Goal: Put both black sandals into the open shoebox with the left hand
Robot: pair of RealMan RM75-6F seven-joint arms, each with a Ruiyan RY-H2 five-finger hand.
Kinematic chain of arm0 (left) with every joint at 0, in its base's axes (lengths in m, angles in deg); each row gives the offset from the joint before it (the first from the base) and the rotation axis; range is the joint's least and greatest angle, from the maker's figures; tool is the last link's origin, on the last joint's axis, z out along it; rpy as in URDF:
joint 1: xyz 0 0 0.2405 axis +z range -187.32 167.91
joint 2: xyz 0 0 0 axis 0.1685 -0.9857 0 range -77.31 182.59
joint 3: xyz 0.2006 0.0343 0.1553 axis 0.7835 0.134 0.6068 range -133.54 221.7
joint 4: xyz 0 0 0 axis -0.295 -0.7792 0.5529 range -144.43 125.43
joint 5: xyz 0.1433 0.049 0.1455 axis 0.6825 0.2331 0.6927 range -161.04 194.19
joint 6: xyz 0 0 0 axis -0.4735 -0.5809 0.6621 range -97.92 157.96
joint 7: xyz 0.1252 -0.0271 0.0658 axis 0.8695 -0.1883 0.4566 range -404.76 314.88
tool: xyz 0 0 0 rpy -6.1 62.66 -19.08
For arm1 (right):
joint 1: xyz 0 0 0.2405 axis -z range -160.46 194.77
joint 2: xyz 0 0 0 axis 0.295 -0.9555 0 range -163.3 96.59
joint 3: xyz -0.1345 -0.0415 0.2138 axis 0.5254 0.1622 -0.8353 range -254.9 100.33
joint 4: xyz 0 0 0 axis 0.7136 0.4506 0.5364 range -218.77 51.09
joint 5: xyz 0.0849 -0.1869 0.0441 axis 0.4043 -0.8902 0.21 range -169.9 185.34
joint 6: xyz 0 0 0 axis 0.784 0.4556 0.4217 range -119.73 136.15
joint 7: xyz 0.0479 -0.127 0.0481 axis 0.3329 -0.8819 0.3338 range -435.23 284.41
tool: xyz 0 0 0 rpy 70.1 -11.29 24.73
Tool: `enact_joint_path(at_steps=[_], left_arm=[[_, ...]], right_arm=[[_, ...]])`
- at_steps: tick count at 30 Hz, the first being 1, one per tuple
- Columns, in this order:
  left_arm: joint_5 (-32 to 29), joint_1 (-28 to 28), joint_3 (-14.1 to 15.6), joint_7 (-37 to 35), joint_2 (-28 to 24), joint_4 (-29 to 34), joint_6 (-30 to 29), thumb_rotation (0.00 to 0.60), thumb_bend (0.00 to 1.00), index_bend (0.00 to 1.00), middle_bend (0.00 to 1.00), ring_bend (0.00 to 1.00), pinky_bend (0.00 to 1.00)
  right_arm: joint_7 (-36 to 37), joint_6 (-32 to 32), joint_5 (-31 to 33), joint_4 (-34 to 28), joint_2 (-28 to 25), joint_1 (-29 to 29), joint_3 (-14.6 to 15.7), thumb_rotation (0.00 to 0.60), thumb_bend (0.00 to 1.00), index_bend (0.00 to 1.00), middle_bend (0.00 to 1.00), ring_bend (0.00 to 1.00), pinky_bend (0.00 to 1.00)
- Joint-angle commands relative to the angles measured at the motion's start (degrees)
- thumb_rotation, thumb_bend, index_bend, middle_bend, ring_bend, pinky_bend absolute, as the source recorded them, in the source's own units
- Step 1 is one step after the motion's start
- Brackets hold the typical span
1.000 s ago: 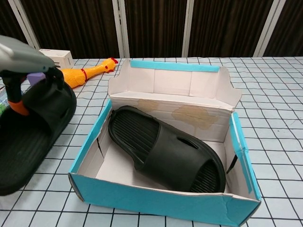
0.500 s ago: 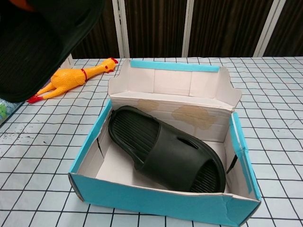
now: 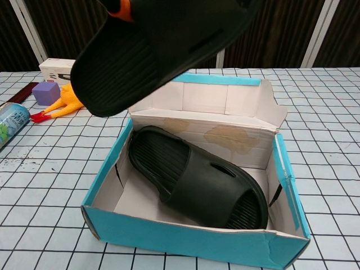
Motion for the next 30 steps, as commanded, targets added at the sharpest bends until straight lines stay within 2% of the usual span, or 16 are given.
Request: enact_joint_path(at_steps=[1,6,15,30], left_arm=[[2.66,-1.00,-1.16,2.75,2.06,-1.64,5.05,0.600,0.53,0.43,0.69,0.22,0.15],[5.97,-1.28,-2.01,2.14,4.42,-3.87,8.73,0.600,0.53,0.44,0.69,0.22,0.16],[15.37,-1.80,-3.04,-5.55,10.76,-10.88,11.64,0.600,0.53,0.44,0.70,0.22,0.17],[18.87,0.81,-3.63,-10.34,15.53,-14.76,16.23,0.600,0.53,0.44,0.70,0.22,0.17]], right_arm=[[0.12,0.23,-0.13,0.00,-0.05,0.13,0.05,0.600,0.25,0.09,0.12,0.14,0.09],[0.38,0.25,0.02,0.05,-0.12,0.22,0.05,0.600,0.25,0.09,0.12,0.14,0.09],[0.82,0.52,0.38,0.01,-0.33,0.40,-0.11,0.600,0.25,0.09,0.12,0.14,0.09],[1.50,0.52,0.45,0.23,-0.54,0.53,-0.14,0.600,0.25,0.09,0.12,0.14,0.09]])
